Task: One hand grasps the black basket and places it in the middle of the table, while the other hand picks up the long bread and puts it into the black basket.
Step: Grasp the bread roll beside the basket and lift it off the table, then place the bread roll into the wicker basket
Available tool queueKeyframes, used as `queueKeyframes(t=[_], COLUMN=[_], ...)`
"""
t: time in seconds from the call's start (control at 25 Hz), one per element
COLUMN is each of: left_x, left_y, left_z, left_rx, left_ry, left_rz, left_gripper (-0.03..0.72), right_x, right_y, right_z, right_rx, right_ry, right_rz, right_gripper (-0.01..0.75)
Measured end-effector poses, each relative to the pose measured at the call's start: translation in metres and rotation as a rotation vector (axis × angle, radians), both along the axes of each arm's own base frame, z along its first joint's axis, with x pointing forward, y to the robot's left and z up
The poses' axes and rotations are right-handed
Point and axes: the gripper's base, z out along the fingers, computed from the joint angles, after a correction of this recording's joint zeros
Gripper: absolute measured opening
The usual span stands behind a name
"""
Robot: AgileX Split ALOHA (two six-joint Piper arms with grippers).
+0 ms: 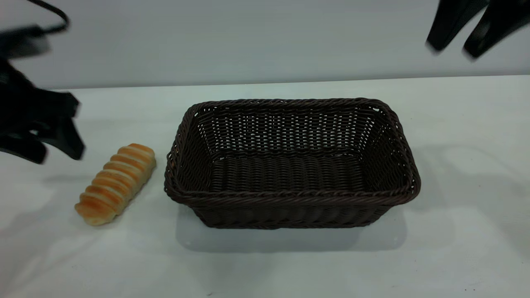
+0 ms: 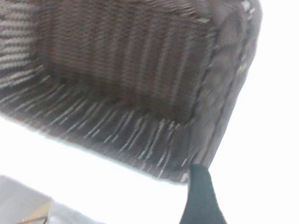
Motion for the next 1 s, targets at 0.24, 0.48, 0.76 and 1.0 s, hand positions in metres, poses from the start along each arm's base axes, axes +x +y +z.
queueKeyframes(t=[0.24,0.48,0.76,1.0], left_x=[0.039,0.057,0.059,0.061], left_y=[-0.015,-0.023,-0.023,-0.029], left_z=[-0.048,-0.081,-0.064,0.047], left_rx=[0.006,0.009,0.026,0.03], left_ry=[0.04,0.083,0.067,-0.175], left_rz=[-0.035,-0.072,-0.12,-0.159], left_gripper=[0.567,0.497,0.102,0.102], right_x=[-0.064,-0.134,-0.219,-0.285], right_y=[0.011,0.005,-0.017,-0.033], right_z=[0.059,0.083,0.054,0.01], right_rx=[0.04,0.063,-0.054,-0.116], right_ry=[-0.102,-0.126,-0.148,-0.184], right_rz=[0.055,0.066,0.081,0.08], right_gripper=[0.547,0.547,0.547,0.547])
